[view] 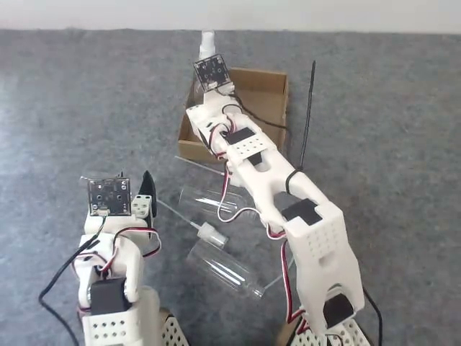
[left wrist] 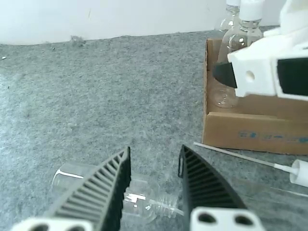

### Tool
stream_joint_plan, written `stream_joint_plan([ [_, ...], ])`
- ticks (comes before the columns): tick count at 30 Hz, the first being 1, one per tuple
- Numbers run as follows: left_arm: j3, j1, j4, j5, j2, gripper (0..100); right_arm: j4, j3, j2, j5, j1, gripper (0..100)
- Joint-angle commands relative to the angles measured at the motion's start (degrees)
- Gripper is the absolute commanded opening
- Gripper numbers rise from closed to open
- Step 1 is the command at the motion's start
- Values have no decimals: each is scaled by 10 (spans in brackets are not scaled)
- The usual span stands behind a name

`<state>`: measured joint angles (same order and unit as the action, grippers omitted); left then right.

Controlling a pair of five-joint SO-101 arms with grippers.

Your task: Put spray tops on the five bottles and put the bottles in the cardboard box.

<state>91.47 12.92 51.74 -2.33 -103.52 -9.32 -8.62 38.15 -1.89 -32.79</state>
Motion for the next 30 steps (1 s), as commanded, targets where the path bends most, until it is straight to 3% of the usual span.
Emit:
stream_joint_plan([
  [1, -5, 3, -1, -3, -10, 152, -2, -21, -18, 9, -10, 292],
  [9, -5, 3, -1, -3, -10, 152, -9, -16, -36, 9, -10, 292],
  [30, -5, 3, -2, -3, -10, 152, -264, -10, -175, 10, -6, 293],
])
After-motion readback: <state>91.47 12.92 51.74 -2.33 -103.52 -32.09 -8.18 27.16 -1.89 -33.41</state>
